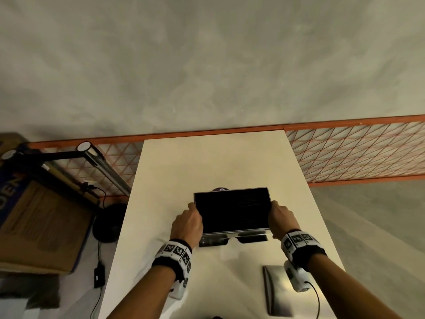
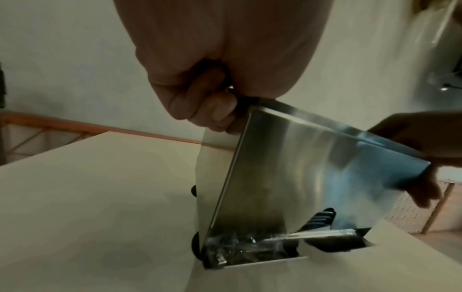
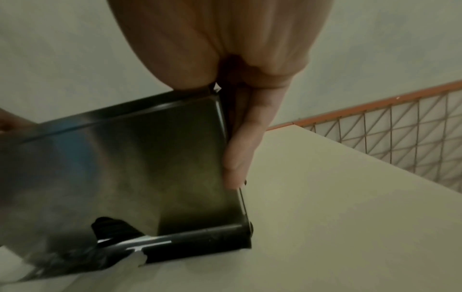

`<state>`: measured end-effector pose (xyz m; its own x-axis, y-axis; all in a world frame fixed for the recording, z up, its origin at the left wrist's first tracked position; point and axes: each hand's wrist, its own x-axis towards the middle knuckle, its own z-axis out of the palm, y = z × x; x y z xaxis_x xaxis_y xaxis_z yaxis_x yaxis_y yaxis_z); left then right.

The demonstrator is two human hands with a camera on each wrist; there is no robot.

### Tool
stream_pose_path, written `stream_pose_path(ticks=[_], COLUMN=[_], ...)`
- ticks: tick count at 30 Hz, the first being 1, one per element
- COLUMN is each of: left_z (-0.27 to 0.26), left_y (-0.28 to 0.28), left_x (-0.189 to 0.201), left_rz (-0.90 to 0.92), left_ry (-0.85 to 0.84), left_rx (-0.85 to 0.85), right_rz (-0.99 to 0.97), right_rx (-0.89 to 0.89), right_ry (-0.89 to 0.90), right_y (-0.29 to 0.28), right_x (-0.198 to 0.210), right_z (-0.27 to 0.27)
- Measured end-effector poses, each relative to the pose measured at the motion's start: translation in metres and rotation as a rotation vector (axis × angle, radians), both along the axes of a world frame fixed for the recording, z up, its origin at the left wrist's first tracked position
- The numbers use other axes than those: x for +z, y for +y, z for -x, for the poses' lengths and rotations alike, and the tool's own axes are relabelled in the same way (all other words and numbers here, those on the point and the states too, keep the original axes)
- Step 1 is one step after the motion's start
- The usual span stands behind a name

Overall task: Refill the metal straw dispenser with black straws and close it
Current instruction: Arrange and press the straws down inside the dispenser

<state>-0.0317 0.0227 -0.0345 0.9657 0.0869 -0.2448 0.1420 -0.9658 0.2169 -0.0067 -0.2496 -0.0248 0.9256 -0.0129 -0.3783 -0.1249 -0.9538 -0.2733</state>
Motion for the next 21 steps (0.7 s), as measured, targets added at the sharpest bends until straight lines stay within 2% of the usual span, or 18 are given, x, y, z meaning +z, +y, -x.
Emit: stream_pose_path(ticks=[3,7,10,14,19,21], left_z=[0.004,0.013,0.008,-0.008,0.0,0.004], left_y=[0.007,0.024,0.026,0.019,0.017,0.016], left_x=[-0.007,-0.01,-0.003,-0.004,-0.02,-0.024], left_rz=[0.089,0.149,0.162,0.076,-0.018,-0.039], left_ry=[0.009,0.059,0.009,-0.018,0.005,0.006], left_rx=[0.081,0.204,0.162,0.072,0.022,0.011], right_rz=[0.044,0.156,0.094,-0.045,-0.113,-0.075], right_rx=[0.025,0.17,0.109,-0.026,-0.074,-0.116], right_ry=[-0.06,-0.194,-0.127,-0.029,0.12,0.112], right_y=[0.011,0.045,0.034,0.02,0.02,0.024], right_x=[0.017,0.045,0.043,0.026,0.004,0.009], right_z=[-0.005,-0.014,-0.017,-0.016,-0.015,-0.011])
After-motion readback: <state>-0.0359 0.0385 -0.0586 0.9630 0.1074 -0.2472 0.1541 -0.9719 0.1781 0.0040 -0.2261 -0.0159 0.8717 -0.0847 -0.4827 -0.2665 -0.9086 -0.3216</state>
